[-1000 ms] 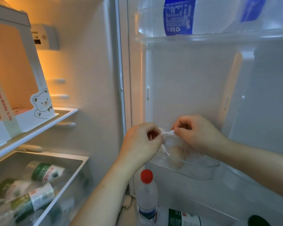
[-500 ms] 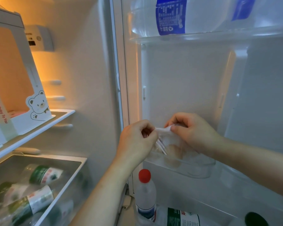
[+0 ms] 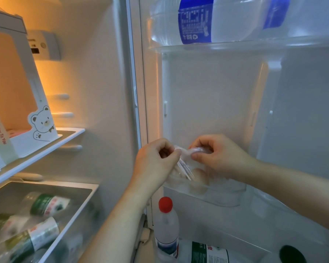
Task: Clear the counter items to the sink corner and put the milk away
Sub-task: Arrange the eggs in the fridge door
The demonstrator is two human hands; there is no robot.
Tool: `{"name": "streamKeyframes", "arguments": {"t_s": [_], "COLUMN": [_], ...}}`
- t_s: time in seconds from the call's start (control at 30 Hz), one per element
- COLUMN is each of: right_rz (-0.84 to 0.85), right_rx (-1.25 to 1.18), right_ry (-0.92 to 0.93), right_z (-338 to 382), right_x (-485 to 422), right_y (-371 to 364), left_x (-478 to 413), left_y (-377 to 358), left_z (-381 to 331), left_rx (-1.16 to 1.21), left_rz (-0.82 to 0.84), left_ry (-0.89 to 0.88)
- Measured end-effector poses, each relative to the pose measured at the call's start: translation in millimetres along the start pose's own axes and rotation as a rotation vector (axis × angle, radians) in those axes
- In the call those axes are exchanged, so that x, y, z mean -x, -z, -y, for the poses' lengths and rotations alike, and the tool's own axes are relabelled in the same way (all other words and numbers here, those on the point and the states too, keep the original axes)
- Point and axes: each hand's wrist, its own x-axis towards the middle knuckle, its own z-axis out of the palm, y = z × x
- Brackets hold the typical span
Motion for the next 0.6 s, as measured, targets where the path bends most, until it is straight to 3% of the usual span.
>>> {"name": "streamKeyframes", "arguments": {"t_s": [0.2, 0.47, 0.6], "right_rz": [-0.069, -0.211, -0.252], "right_rx": [-0.078, -0.239, -0.308], "right_ry": [0.014, 0.090, 0.160], "right_z": [2.3, -1.2, -2.3], "right_x": [2.6, -0.2, -0.8], "right_y": [0.6, 1.5, 0.9], "left_x": [-1.3, -7.3, -7.1], "left_y": [4.1, 10.3, 13.6], "left_z": [-3.5, 0.9, 1.0], "left_rx": [0.041, 0.405, 0.438], "left_rz": [-0.030, -0.076, -0.096], "left_ry": [0.032, 0.216, 0.206]}}
